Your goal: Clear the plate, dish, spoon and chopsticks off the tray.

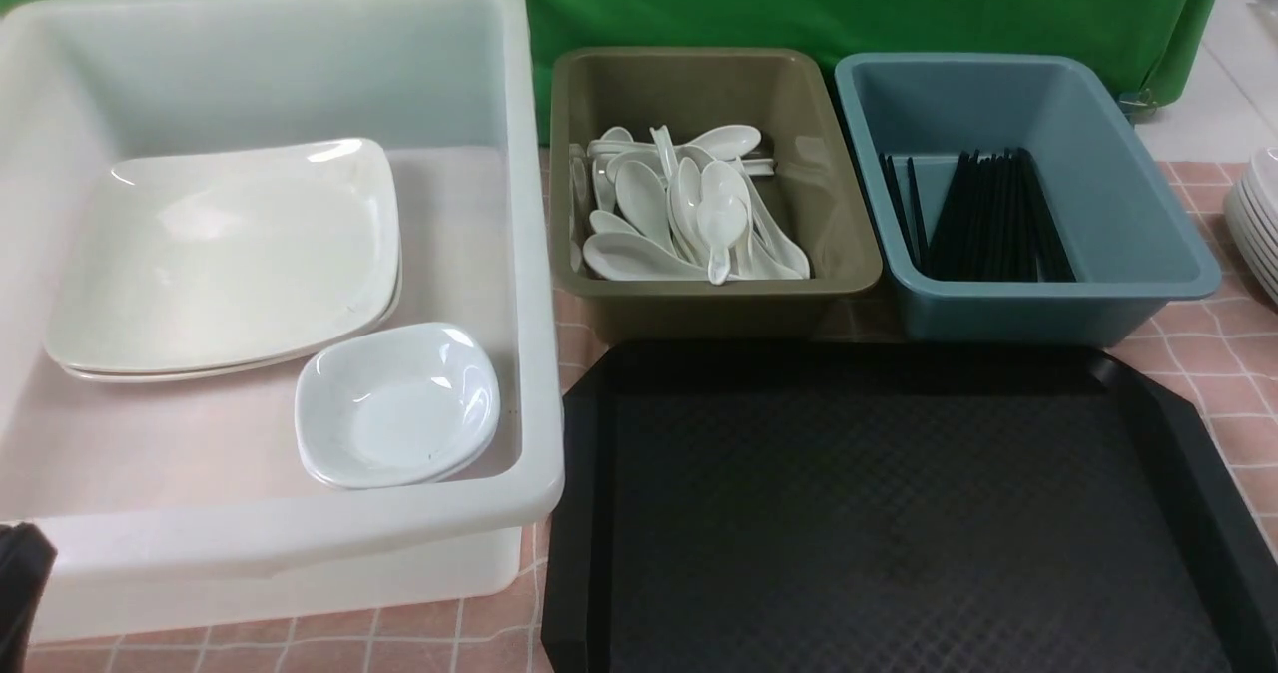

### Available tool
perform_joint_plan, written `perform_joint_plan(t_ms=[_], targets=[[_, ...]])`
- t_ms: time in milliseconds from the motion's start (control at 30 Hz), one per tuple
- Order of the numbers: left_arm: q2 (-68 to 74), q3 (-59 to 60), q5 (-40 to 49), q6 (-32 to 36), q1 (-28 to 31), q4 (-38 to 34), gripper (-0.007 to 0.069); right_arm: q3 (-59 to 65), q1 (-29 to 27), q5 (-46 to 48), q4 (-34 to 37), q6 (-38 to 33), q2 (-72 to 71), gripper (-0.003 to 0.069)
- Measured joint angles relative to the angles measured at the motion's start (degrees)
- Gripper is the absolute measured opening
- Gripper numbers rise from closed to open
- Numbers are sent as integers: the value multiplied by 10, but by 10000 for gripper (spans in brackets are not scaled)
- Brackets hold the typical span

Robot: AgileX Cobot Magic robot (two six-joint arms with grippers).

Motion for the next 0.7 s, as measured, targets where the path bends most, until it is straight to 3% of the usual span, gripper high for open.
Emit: perform_joint_plan(t_ms=[167,567,700], targets=[[-13,1,73,1,7,7,20,0,0,0,0,0,0,240],[-13,1,80,15,35,15,21,0,0,0,0,-1,0,240],[-13,1,81,17,75,15,21,0,0,0,0,-1,0,240]])
